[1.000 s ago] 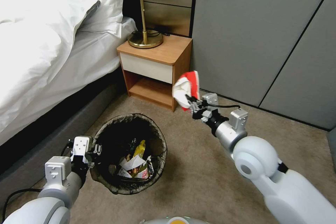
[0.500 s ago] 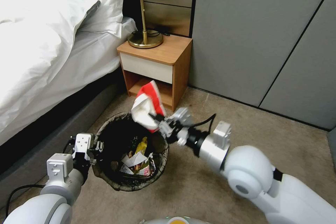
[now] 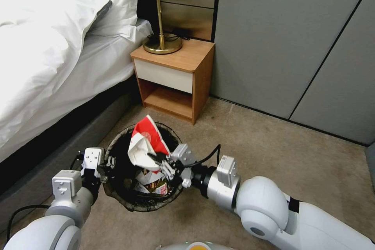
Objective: Pick up the trash bin, then pick up the garbage from the floor and place it into the trash bin.
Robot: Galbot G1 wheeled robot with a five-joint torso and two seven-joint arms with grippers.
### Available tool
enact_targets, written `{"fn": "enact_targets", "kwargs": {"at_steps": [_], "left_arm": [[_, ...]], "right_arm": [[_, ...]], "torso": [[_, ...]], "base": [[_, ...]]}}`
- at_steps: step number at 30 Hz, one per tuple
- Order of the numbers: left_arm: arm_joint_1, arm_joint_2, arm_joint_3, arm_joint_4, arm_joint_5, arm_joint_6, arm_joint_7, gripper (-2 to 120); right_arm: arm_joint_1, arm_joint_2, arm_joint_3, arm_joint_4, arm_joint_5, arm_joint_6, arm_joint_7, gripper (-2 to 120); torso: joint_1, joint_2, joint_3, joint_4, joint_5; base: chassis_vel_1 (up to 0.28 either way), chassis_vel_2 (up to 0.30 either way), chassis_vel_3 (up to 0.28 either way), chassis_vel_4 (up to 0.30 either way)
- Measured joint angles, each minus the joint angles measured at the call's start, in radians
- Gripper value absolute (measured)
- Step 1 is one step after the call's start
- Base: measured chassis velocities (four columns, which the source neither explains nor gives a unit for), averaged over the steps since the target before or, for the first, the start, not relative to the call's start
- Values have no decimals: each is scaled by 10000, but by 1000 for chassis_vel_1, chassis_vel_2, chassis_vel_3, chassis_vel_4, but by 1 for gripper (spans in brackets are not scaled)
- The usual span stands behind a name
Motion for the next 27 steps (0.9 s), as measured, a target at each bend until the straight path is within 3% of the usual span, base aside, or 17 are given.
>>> {"fn": "enact_targets", "kwargs": {"at_steps": [4,7,12,15,17,20,24,27], "left_arm": [[5,-6,-5,0,-1,0,0,1],[-3,-31,-22,0,11,1,-3,1],[3,-37,-22,0,45,1,-10,1],[19,-51,-25,0,72,-7,-12,1],[20,-59,-24,0,77,-15,-13,1],[48,-77,-23,0,88,-26,-14,1],[89,-67,-50,0,90,-17,-15,1],[158,-54,-120,0,154,6,-4,1]], "right_arm": [[15,31,-5,0,-11,-17,147,27],[45,14,75,50,-47,19,200,45],[31,-26,448,59,-121,273,121,59],[-34,-160,1139,372,97,471,113,73],[-73,-226,1325,512,170,533,179,77],[-417,-483,2008,1155,395,783,733,92],[-1127,-636,3000,1767,562,885,1269,99],[-1989,-647,4460,1946,730,1162,1916,100]], "torso": [[0,0,0,1,1],[0,0,0,1,1],[0,0,0,1,2],[-1,0,0,1,2],[0,0,0,2,1],[-1,0,0,2,2],[0,0,0,0,1],[0,0,0,-3,3]], "base": [[0,0,0,0],[0,0,0,0],[0,0,0,0],[0,0,0,0],[0,0,0,0],[0,0,0,0],[0,0,0,0],[0,0,0,0]]}}
